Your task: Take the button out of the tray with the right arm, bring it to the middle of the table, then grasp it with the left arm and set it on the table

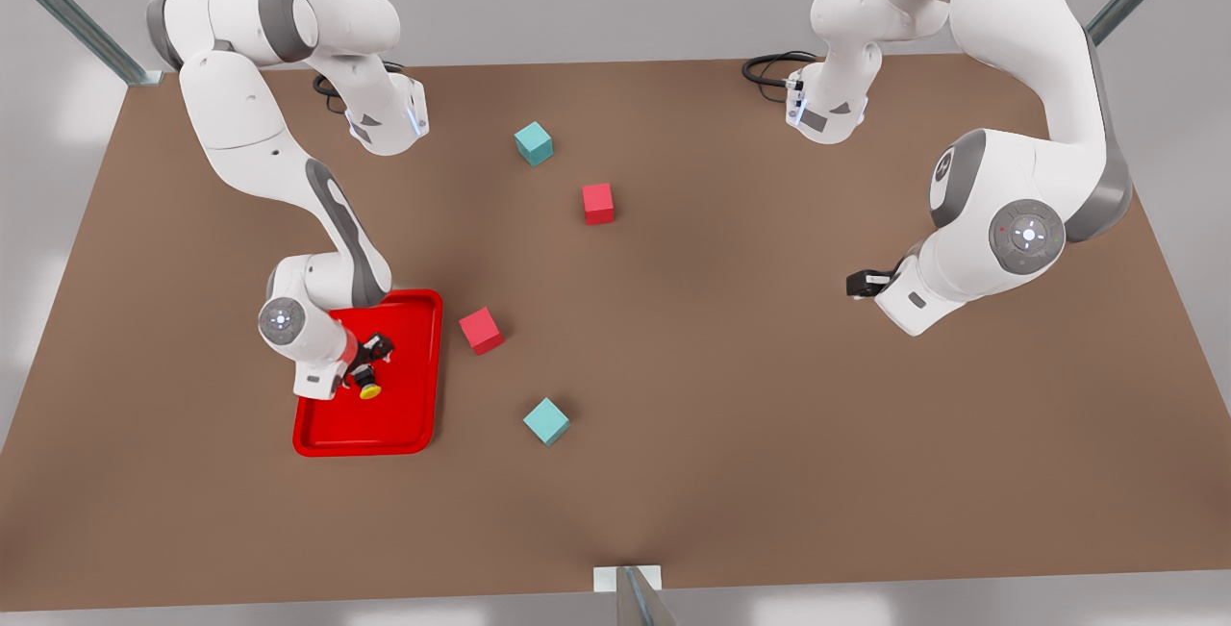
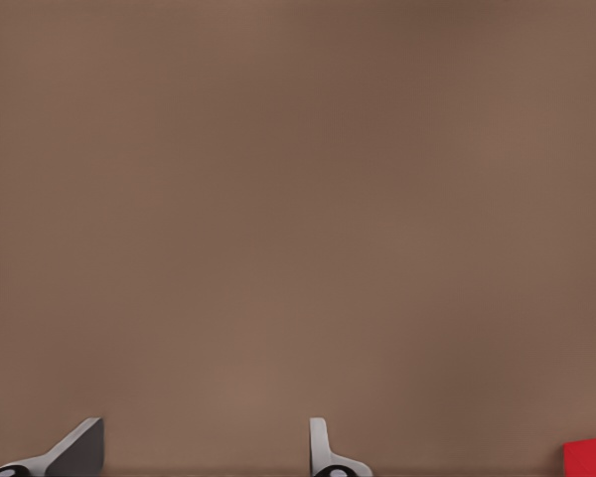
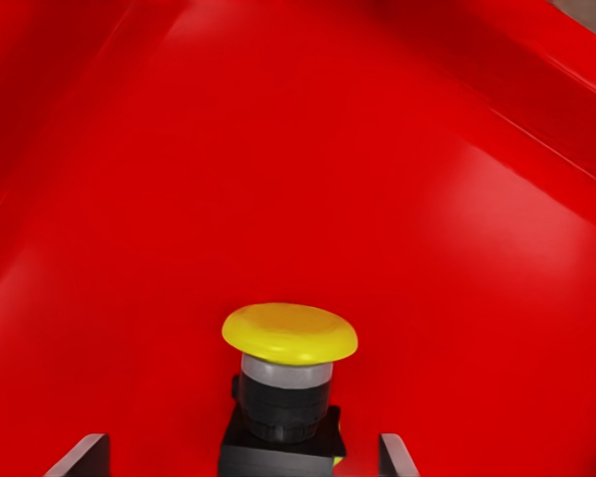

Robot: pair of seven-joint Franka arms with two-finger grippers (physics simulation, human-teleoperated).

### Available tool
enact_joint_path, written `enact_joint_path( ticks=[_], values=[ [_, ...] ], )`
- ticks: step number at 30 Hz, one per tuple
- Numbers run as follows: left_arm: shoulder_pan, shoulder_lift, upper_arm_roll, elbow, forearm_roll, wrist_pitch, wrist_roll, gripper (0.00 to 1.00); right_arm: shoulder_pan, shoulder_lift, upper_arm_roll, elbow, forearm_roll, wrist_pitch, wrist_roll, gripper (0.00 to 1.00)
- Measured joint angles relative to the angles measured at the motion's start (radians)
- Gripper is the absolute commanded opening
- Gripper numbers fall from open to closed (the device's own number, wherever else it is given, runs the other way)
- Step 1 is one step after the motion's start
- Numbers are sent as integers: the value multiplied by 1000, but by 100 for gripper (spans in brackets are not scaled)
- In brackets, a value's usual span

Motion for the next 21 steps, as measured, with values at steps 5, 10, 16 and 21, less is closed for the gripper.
enact_joint_path(
  ticks=[5,10,16,21],
  values=[
    [0,1,0,0,0,0,0,100,6,4,-4,2,3,15,-42,100],
    [0,1,0,0,0,0,0,100,9,5,-5,2,4,22,-70,61],
    [-1,1,0,0,0,2,0,100,9,8,-5,7,6,25,-101,41],
    [-2,1,0,0,0,2,0,100,10,-13,-2,18,10,18,-120,40]
  ],
)
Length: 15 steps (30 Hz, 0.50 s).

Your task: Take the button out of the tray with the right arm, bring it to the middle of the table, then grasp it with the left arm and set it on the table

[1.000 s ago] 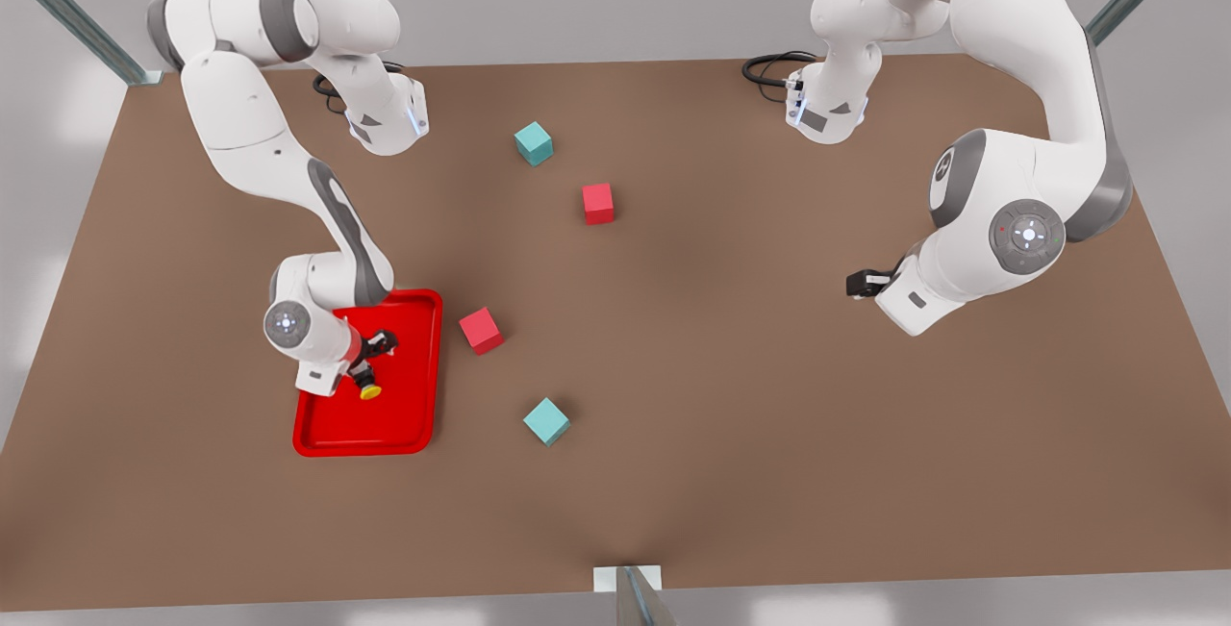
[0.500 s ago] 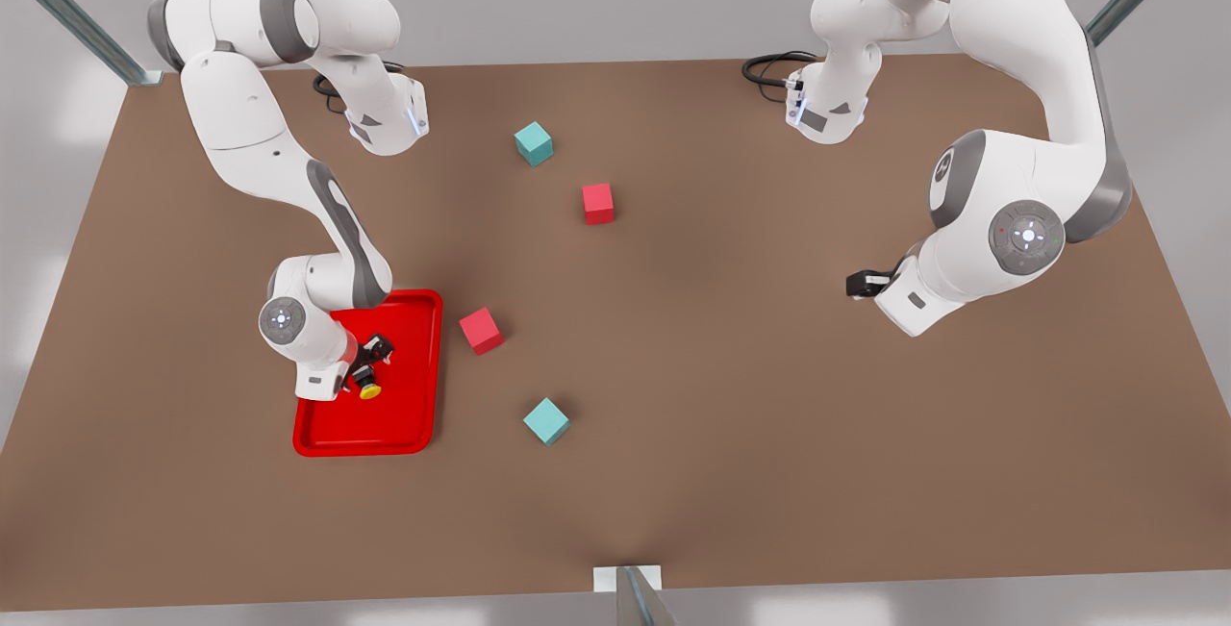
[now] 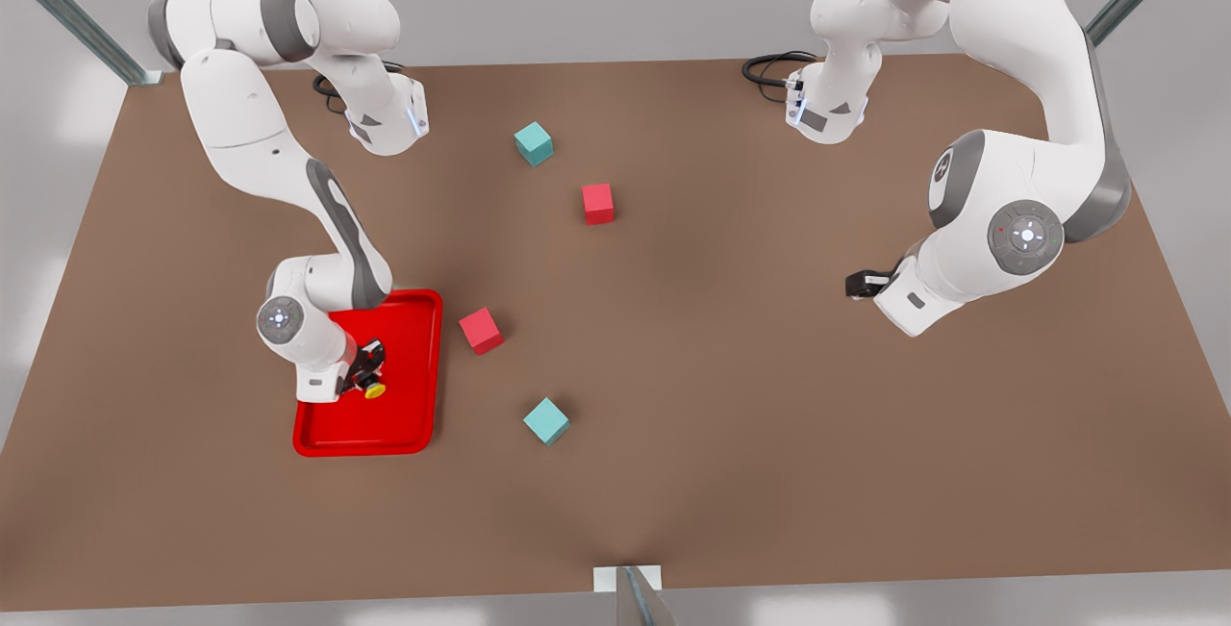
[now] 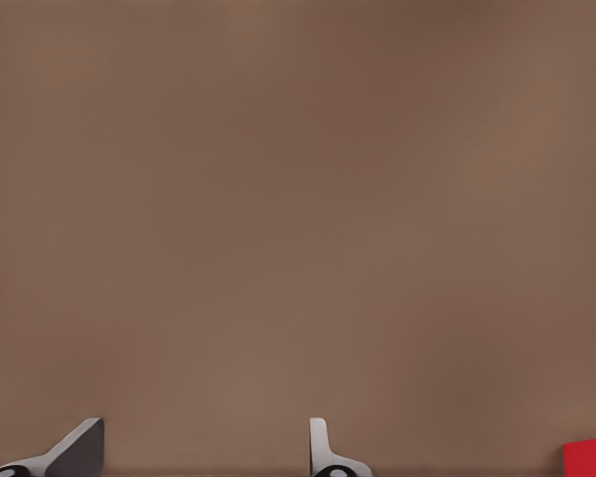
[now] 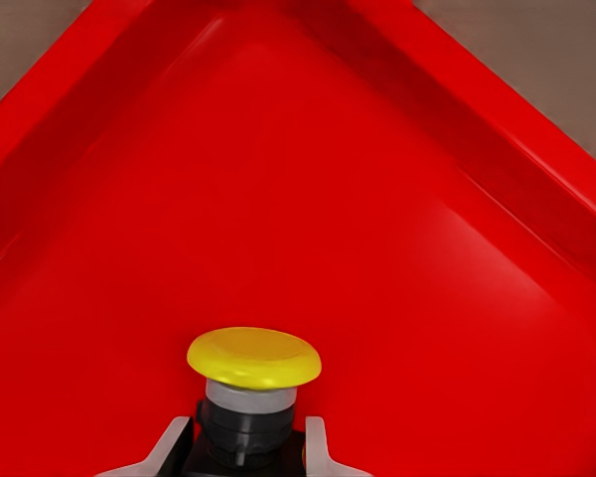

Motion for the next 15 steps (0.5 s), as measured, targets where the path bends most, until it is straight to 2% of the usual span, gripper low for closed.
enact_joint_path(
  ticks=[4,8,11,15],
  values=[
    [0,0,0,0,0,0,0,100,71,-111,8,52,1,-91,42,40],
    [0,2,0,0,0,1,0,100,319,-125,9,241,14,-262,169,40],
    [0,7,0,0,0,1,0,100,514,-45,8,431,56,-376,318,40],
    [0,9,0,0,0,0,0,100,699,188,-13,787,158,-505,561,40]
  ],
)
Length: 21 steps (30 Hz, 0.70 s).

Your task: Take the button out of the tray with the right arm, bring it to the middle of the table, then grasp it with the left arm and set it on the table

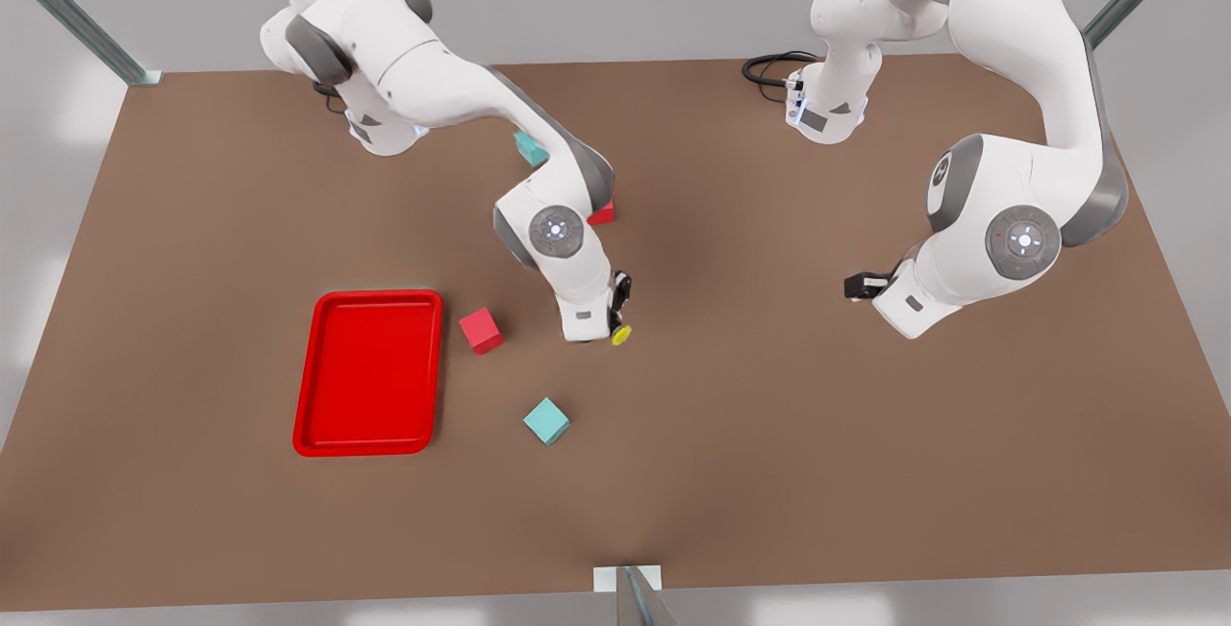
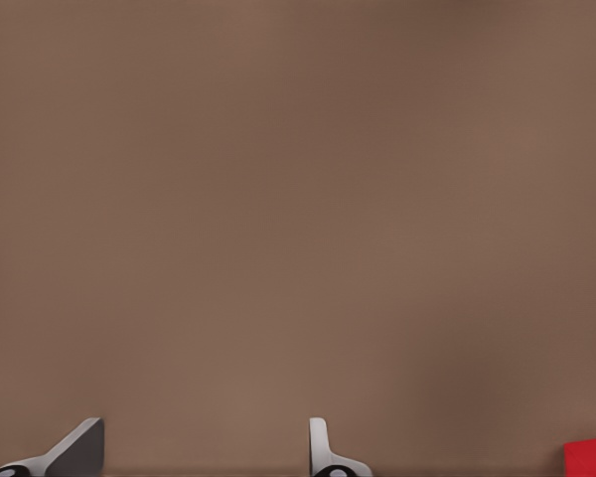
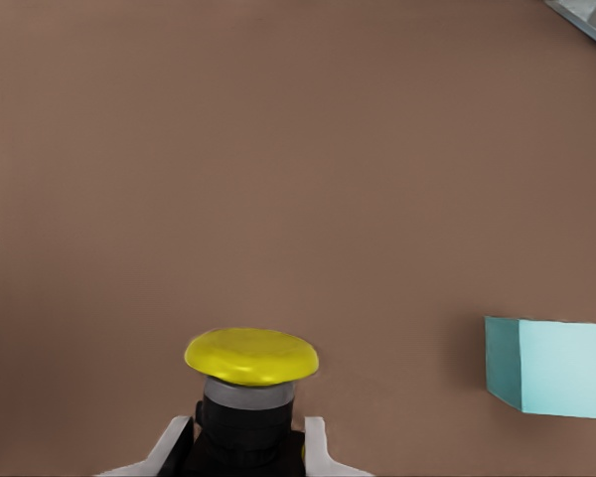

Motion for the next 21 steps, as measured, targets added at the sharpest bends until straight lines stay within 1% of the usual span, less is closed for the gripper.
enact_joint_path(
  ticks=[2,4,8,11,14,15,16,18,21],
  values=[
    [0,2,0,0,0,0,0,100,59,129,-8,166,43,-49,133,40],
    [0,3,0,0,0,0,0,100,102,216,-10,253,68,-66,268,40],
    [0,5,0,0,0,0,0,100,185,335,-11,296,90,-17,535,40],
    [0,5,0,0,0,0,0,100,203,374,-12,305,95,31,715,40],
    [0,5,0,0,0,0,0,100,213,395,-13,306,96,67,870,44],
    [0,5,0,0,0,0,0,100,215,400,-16,306,96,76,916,50],
    [0,5,0,0,0,0,0,100,221,403,-27,307,95,85,960,50],
    [0,5,0,0,0,0,0,100,227,409,-38,307,92,98,1042,100],
    [0,6,0,0,0,0,0,100,228,412,-41,307,90,110,1147,100]
  ],
)
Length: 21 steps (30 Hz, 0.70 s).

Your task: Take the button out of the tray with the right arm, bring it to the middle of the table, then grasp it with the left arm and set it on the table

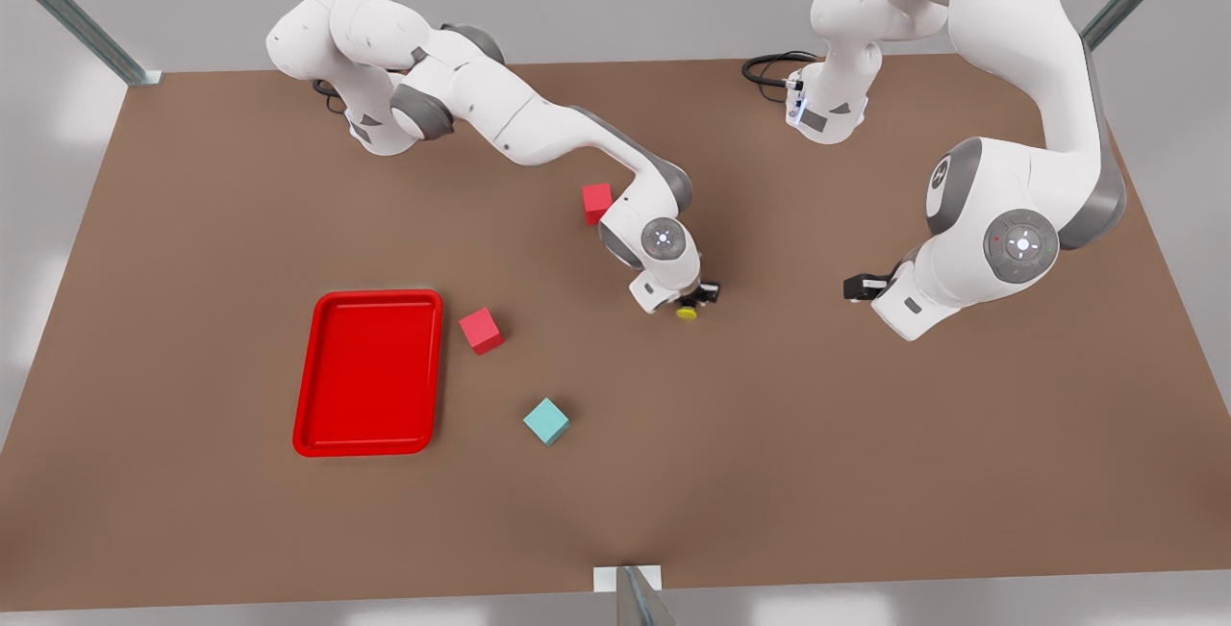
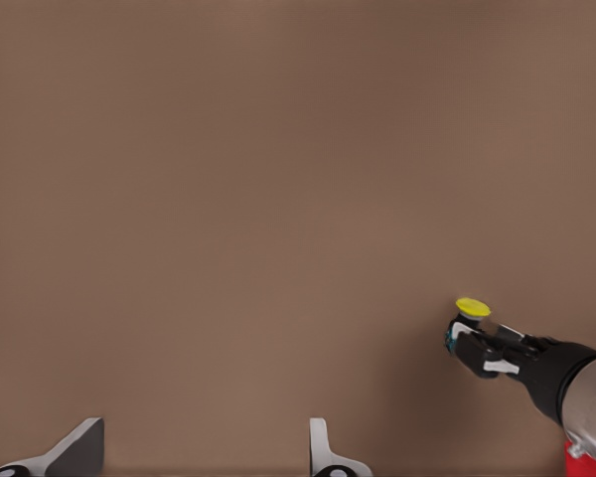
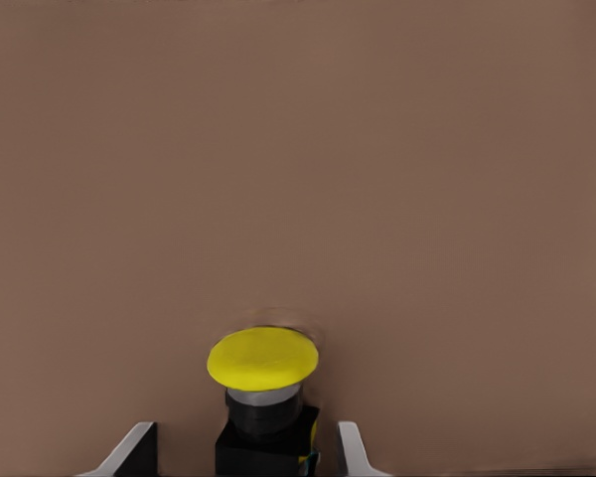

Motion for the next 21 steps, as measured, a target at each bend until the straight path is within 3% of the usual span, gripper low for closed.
enact_joint_path(
  ticks=[3,6,9,11,13,18,21],
  values=[
    [0,2,0,0,0,0,0,100,-12,-34,3,-1,0,-5,90,100],
    [-1,10,0,0,-2,0,0,100,-64,-206,3,-19,-23,-65,140,100],
    [-39,51,0,0,-4,11,-1,100,-326,-468,5,-43,-42,-288,75,100],
    [-102,86,1,-8,-5,21,-9,100,-545,-708,6,-316,-80,-405,-16,100],
    [-224,127,0,-66,-4,59,-36,100,-783,-839,65,-451,-164,-483,-128,100],
    [-306,75,-2,-456,-2,359,-107,100,-948,-868,76,-422,-255,-660,-374,100],
    [-310,55,-4,-597,-2,561,-149,100,-986,-864,76,-417,-266,-732,-491,100]
  ],
)
